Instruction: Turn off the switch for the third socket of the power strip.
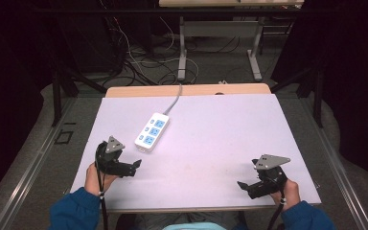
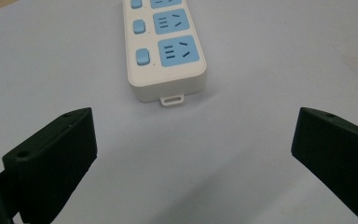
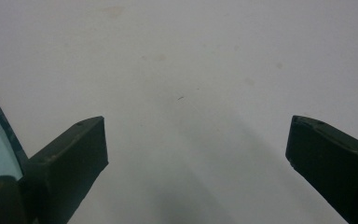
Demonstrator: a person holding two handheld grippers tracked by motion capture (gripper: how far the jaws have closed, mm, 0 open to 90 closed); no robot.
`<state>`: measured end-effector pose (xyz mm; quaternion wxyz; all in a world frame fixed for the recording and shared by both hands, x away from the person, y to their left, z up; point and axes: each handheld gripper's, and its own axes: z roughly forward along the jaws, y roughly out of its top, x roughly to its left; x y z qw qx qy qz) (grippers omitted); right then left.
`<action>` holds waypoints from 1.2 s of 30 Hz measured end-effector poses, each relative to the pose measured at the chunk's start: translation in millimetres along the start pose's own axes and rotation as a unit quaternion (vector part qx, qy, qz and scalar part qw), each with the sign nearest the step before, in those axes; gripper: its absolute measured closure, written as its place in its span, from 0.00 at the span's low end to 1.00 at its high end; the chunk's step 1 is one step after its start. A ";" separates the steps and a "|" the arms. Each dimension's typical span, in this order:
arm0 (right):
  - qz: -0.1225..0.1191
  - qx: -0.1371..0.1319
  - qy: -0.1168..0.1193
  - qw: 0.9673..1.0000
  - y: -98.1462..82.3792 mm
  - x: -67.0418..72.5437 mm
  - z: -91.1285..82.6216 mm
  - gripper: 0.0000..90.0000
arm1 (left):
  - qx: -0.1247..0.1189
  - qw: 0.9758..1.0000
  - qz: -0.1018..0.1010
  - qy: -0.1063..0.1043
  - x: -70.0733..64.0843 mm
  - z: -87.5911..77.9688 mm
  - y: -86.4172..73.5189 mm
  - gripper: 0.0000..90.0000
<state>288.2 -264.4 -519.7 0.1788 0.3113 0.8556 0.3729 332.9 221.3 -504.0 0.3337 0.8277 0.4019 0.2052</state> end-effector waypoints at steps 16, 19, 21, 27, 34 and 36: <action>0.000 0.004 -0.001 1.000 0.2 0.1 -0.2 0.05 | 0.000 1.000 0.003 0.000 -5.8 -21.3 -23.5 0.00; 0.000 -0.003 -0.002 1.000 -0.1 0.4 0.7 0.05 | -0.001 1.000 0.000 0.001 -6.1 -24.1 -27.4 0.00; -0.009 0.006 0.001 1.000 0.6 -1.3 -0.3 0.05 | 0.001 1.000 -0.001 0.000 -5.9 -25.8 -29.8 0.00; -0.009 0.007 0.002 1.000 0.5 -1.2 -0.2 0.05 | -0.002 1.000 0.001 -0.003 -6.0 -29.7 -36.6 0.00; -0.005 0.011 0.000 1.000 0.5 -0.6 -0.5 0.05 | -0.003 1.000 0.007 0.000 -6.0 -35.4 -43.7 0.00; -0.009 0.009 0.001 1.000 0.6 -1.3 -0.2 0.05 | -0.009 1.000 0.002 -0.001 -6.9 -35.9 -46.1 0.00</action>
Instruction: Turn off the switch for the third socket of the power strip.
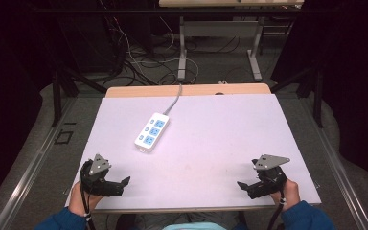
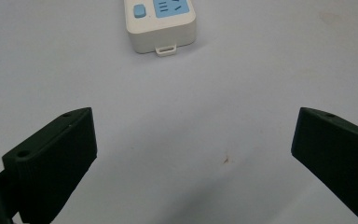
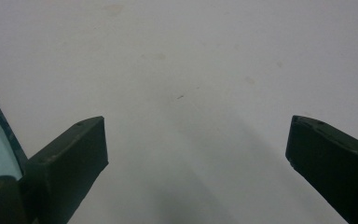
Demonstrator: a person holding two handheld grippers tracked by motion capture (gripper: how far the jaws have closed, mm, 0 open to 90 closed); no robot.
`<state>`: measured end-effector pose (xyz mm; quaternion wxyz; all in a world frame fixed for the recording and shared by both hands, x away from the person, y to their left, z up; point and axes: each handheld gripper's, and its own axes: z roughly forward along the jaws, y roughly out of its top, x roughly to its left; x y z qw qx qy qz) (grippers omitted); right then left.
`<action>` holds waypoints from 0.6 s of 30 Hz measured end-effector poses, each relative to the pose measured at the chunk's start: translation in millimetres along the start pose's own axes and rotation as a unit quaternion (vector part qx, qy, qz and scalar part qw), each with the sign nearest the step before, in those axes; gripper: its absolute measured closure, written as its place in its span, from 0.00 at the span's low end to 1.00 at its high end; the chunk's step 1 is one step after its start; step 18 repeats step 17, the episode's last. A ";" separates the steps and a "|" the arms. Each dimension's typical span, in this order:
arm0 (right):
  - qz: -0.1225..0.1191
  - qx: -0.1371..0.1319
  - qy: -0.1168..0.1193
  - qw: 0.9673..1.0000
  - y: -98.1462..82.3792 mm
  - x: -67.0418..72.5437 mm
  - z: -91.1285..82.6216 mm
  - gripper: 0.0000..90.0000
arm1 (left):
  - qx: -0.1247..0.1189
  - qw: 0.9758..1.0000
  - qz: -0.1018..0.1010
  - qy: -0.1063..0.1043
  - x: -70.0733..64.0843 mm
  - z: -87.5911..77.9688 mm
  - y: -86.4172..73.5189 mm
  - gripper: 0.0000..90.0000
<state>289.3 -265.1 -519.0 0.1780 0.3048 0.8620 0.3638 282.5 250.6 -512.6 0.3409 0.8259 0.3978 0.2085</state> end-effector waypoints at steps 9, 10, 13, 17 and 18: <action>0.005 0.001 0.000 1.000 -0.1 0.9 0.1 0.05 | -0.005 1.000 0.009 0.000 -0.5 -1.9 -5.2 0.00; 0.005 0.001 0.000 1.000 -0.1 0.9 0.1 0.05 | -0.004 1.000 0.009 0.000 -0.4 -1.6 -5.2 0.00; 0.006 0.002 0.001 1.000 -0.2 1.1 -0.2 0.05 | -0.003 1.000 0.010 -0.002 0.0 0.0 -5.5 0.00; 0.002 -0.004 0.000 1.000 -0.5 0.3 0.6 0.05 | -0.003 1.000 0.012 -0.003 1.0 0.8 -5.4 0.00; 0.002 -0.004 0.000 1.000 -0.5 0.3 0.6 0.05 | -0.003 1.000 0.012 -0.003 1.0 0.8 -5.4 0.00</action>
